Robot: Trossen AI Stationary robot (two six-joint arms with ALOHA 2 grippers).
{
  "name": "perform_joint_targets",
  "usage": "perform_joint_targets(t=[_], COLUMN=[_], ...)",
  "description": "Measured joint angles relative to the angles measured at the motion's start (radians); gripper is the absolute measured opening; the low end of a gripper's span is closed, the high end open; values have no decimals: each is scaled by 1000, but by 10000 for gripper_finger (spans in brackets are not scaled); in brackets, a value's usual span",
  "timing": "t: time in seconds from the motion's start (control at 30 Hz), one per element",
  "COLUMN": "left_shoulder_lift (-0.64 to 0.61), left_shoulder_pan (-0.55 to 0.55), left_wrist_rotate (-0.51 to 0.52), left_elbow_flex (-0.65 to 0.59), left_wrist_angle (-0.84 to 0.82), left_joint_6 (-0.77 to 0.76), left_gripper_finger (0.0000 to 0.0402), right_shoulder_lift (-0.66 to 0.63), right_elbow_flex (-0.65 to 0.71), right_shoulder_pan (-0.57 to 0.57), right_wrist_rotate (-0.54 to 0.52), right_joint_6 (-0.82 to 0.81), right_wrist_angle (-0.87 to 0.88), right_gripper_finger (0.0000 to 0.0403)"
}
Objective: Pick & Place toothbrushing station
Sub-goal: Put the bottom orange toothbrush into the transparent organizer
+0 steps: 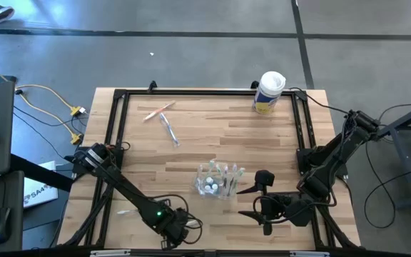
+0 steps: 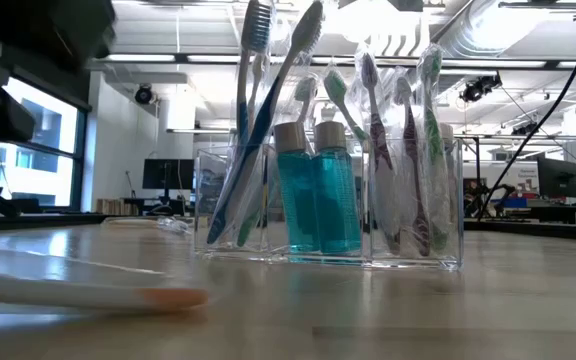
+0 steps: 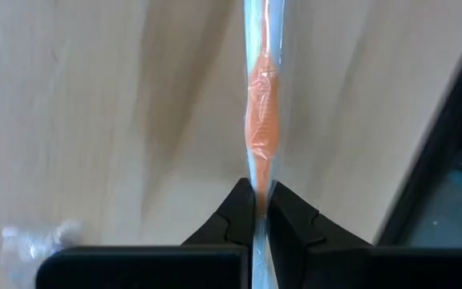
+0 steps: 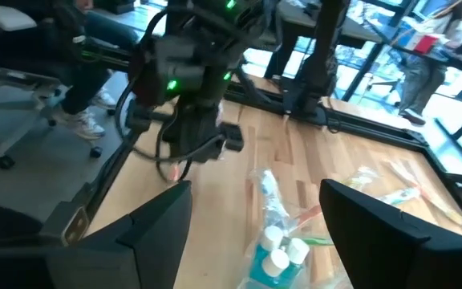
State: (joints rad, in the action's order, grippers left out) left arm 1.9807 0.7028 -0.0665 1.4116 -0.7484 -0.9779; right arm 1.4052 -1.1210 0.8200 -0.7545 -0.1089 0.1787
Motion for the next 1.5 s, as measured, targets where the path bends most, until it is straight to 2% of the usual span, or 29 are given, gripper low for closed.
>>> perform_joint_targets(t=[0.1, 0.2, 0.47, 0.5, 0.7, 0.8, 0.97, 1.27, 1.33, 1.43, 1.5], left_shoulder_lift=[-21, -22, -23, -26, -30, -21, -30, -70, -75, -76, -78], left_shoulder_pan=[14, 26, 78, 80, 48, 24, 17, 30, 48, 79, 86], left_wrist_rotate=[4, 34, 231, 239, 238, 281, 455, 749, 880, 1147, 1283], left_elbow_flex=[39, 133, 408, 415, 408, 399, 429, 638, 695, 765, 778], left_wrist_angle=[-138, -324, -821, -834, -826, -821, -820, -823, -822, -820, -820], left_joint_6=[-1, -8, -87, -89, 116, 193, 348, 622, 723, 879, 1047], left_gripper_finger=[11, 11, 11, 11, 11, 11, 11, 11, 11, 11, 11], right_shoulder_lift=[0, 0, 0, 0, 0, 0, 0, 0, 0, 0, 0], right_elbow_flex=[0, 0, 0, 0, 0, 0, 0, 0, 0, 0, 0], right_shoulder_pan=[0, 0, 6, 10, 25, 34, 39, 39, 39, 39, 39], right_wrist_rotate=[34, 55, 55, 55, 55, 55, 56, 58, 58, 58, 58], right_joint_6=[0, 0, -24, -24, -30, -30, -40, -104, -109, -128, -135], right_wrist_angle=[-1, -1, 1, 2, -3, -12, -13, -10, -10, -10, -11], right_gripper_finger=[267, 267, 267, 267, 267, 267, 267, 267, 267, 267, 267])
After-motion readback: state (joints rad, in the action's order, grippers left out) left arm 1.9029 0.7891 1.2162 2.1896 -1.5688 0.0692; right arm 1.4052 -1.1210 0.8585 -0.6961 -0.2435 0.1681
